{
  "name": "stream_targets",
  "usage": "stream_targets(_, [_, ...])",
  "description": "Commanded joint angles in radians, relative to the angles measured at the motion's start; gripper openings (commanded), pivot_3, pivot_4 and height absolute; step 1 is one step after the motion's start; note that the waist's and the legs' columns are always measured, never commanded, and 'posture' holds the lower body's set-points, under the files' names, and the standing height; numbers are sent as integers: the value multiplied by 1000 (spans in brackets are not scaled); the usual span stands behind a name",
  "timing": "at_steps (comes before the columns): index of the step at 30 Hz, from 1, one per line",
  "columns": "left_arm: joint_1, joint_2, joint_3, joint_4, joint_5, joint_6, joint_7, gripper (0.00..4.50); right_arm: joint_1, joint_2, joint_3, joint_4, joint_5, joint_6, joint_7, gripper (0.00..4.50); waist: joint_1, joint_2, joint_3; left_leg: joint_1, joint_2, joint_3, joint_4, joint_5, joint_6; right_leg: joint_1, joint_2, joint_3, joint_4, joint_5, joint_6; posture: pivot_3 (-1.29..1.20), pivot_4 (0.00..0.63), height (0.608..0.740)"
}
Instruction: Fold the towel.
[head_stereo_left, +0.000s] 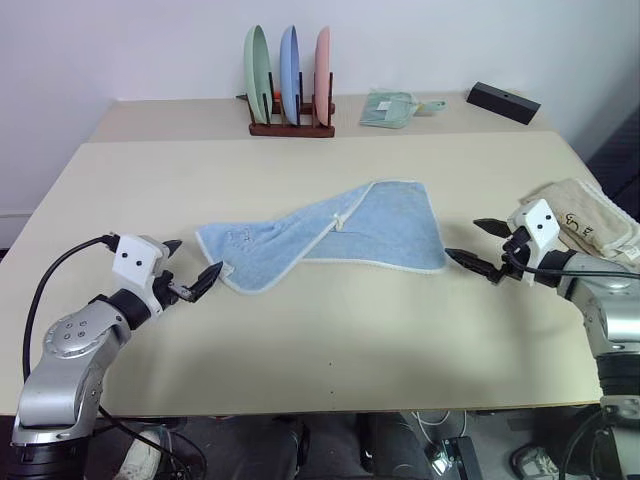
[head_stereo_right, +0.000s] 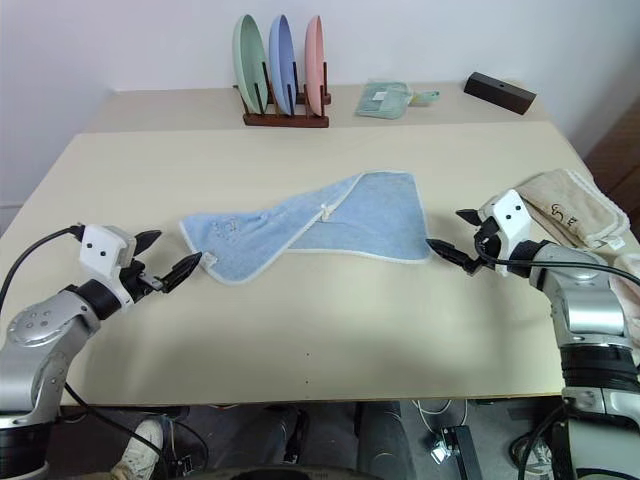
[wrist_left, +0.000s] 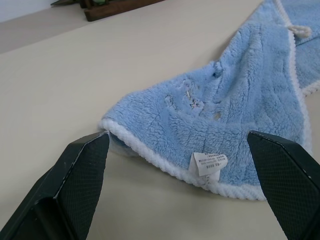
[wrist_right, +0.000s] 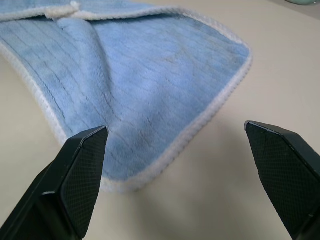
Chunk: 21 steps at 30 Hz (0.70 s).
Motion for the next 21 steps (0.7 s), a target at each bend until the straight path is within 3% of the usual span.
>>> stream_targets(1, [-21,17,18,-10,-4,-8,-6,4461,6,-17,-45,-39,21,-10,-8,4500,0,0,0,0,0,0,0,0,0,0,0,0,0,0,0,0,150,733])
stream_targets(21, [3,30,17,-50,-56,33,-56,4461,1,21,-20,-96,38,20,-31,4500,0,0,0,0,0,0,0,0,0,0,0,0,0,0,0,0,150,733])
